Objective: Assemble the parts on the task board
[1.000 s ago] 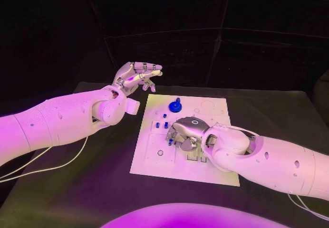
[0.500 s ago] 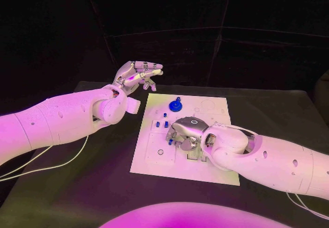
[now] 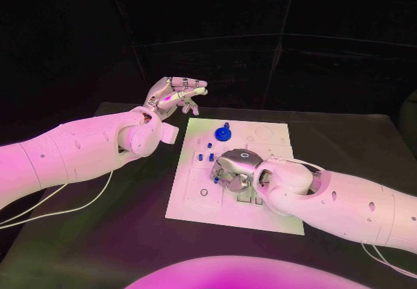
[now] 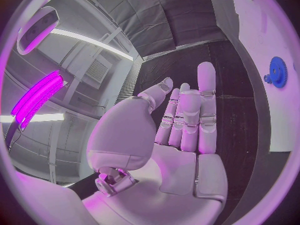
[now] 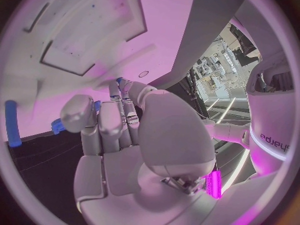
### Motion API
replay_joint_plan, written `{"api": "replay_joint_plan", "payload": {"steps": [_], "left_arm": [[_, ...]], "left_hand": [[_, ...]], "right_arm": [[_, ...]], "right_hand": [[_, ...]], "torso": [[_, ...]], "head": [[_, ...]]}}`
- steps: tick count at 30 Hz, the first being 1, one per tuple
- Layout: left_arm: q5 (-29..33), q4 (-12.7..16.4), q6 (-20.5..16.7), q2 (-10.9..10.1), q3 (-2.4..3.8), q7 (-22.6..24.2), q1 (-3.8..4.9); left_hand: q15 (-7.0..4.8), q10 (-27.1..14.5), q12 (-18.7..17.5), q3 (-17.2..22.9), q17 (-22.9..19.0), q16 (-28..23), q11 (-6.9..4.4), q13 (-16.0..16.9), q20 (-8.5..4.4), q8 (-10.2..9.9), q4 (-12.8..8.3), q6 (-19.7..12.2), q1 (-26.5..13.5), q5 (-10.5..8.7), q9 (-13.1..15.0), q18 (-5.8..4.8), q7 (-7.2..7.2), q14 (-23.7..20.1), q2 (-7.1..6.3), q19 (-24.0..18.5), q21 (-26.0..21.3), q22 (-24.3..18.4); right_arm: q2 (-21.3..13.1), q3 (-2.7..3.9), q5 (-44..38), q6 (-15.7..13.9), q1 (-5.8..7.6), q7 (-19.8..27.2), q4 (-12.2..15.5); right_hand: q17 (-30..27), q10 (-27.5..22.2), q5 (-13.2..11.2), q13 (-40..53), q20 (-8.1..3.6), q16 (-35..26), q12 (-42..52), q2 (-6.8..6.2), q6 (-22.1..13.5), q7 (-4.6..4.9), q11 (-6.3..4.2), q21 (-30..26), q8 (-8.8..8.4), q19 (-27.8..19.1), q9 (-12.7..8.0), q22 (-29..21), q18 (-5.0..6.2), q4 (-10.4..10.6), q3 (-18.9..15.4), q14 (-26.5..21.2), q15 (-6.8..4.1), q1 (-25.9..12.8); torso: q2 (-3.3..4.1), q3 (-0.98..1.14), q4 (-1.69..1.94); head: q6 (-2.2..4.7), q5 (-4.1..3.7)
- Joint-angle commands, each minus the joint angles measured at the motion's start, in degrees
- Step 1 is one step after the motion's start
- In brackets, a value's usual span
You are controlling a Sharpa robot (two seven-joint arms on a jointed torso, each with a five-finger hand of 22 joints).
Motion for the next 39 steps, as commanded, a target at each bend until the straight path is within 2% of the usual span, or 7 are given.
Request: {"api": "replay_joint_plan", "payload": {"steps": [1, 9, 14, 20, 27, 33, 39], "left_arm": [[0.2, 0.0, 0.8, 0.0, 0.03, 0.1, 0.08], [0.2, 0.0, 0.9, 0.0, 0.03, 0.0, 0.08], [0.2, 0.0, 1.0, 0.0, 0.03, -0.1, 0.08], [0.2, 0.0, 1.1, 0.0, 0.02, -0.3, 0.08], [0.2, 0.0, 1.4, 0.0, 0.02, -0.6, 0.08], [0.2, 0.0, 1.6, 0.0, 0.0, -0.7, 0.08], [0.2, 0.0, 1.7, -0.1, -0.01, -0.7, 0.08]], "left_hand": [[0.0, -0.3, -0.2, -0.5, -0.1, -0.3, -0.02, -0.1, 0.29, -0.2, 0.0, -0.3, 0.0, -0.07, 0.0, 0.71, 0.01, -0.5, 0.39, -0.3, -0.4, -0.1], [0.0, -0.3, -0.2, -0.5, -0.1, -0.3, -0.02, -0.1, 0.29, -0.2, 0.0, -0.3, 0.0, -0.07, 0.0, 0.71, 0.01, -0.5, 0.39, -0.3, -0.4, -0.1], [0.0, -0.3, -0.2, -0.5, -0.1, -0.3, -0.02, -0.1, 0.29, -0.2, 0.0, -0.3, 0.0, -0.07, 0.0, 0.71, 0.01, -0.5, 0.39, -0.3, -0.4, -0.1], [0.05, -0.4, -0.1, -0.6, -0.2, -0.4, 0.0, 0.0, 0.34, -0.2, 0.0, -0.3, 0.0, -0.07, 0.0, 0.72, 0.03, -0.6, 0.5, -0.3, -0.5, -0.1], [0.05, -0.4, -0.1, -0.6, -0.2, -0.4, 0.0, 0.0, 0.34, -0.2, 0.0, -0.3, 0.0, -0.07, 0.0, 0.72, 0.03, -0.6, 0.5, -0.3, -0.5, -0.1], [0.05, -0.4, 0.0, -0.6, -0.3, -0.4, 0.01, 0.0, 0.35, -0.2, 0.0, -0.3, 0.0, -0.07, 0.0, 0.72, 0.03, -0.6, 0.52, -0.3, -0.5, -0.2], [0.05, -0.4, 0.0, -0.6, -0.3, -0.4, 0.01, 0.0, 0.36, -0.1, 0.0, -0.3, 0.0, -0.07, 0.0, 0.72, 0.03, -0.6, 0.55, -0.3, -0.5, -0.2]], "right_arm": [[0.0, -0.27, -0.8, 1.8, 0.03, -0.4, -0.1], [0.0, -0.71, -0.7, 1.3, 0.03, -0.1, -0.1], [-0.3, -0.78, -0.5, -1.6, 0.03, 0.1, 0.0], [-1.8, -0.79, 0.2, -7.7, 0.03, 1.2, 1.4], [-5.4, -0.64, 1.3, -11.6, 0.24, 1.5, 5.1], [-9.1, -0.26, 3.8, -11.1, 2.08, 0.3, 7.1], [-13.7, 1.26, 5.3, -7.7, 4.71, -1.8, 7.8]], "right_hand": [[-0.3, -0.7, 0.1, -0.1, 0.27, 0.0, -0.6, -0.34, -0.6, 0.39, 0.36, -0.2, -0.47, -0.3, -0.1, -0.3, -0.26, 0.0, -0.5, 0.8, 0.27, -1.2], [-1.2, -4.7, 0.7, -0.3, 0.95, -0.3, -2.4, -1.45, -3.2, 1.26, 1.45, -1.2, -0.81, -1.1, -0.3, -1.8, -0.02, 0.3, -1.9, 0.5, 1.1, -3.4], [-2.1, -7.9, 2.1, -0.2, 1.47, -0.7, -2.9, -2.74, -7.6, 1.7, 2.07, -2.7, -0.74, -2.2, -0.3, -4.0, 0.42, 0.6, -4.8, 0.1, 1.64, -5.1], [-2.9, -10.0, 2.9, -0.1, 1.55, -1.0, -2.3, -2.2, -8.9, 1.75, 2.23, -3.5, -0.57, -2.8, -0.2, -5.3, 0.63, 0.3, -6.7, -0.3, 1.73, -4.7], [-2.6, -9.2, 3.7, 0.1, 1.54, -0.6, -0.9, -1.5, -8.3, 1.72, 2.08, -3.1, -0.23, -2.3, 0.0, -4.6, 0.51, 0.1, -7.3, 0.0, 1.61, -4.4], [-2.7, -9.0, 3.8, 0.1, 1.53, -0.6, -0.5, -1.36, -8.0, 1.6, 2.0, -3.0, -0.11, -2.2, 0.0, -4.4, 0.48, 0.1, -7.4, 0.0, 1.56, -4.3], [-2.8, -9.4, 3.5, 0.0, 1.46, -0.6, -0.1, -1.89, -8.1, 1.15, 1.73, -3.0, -0.26, -2.1, 0.0, -4.5, 0.5, 0.2, -8.4, 0.0, 1.4, -4.8]], "torso": [[-0.02, -0.02, -0.02], [-0.02, 0.02, 0.0], [-0.02, 0.0, 0.0], [-0.02, 0.03, -0.02], [-0.12, -0.02, -0.02], [-0.1, -0.02, -0.06], [-0.06, -0.07, -0.05]], "head": [[-0.01, -0.01], [-0.07, -0.03], [-0.05, -0.04], [0.15, -0.21], [0.47, -0.44], [1.06, -0.75], [1.52, -1.43]]}}
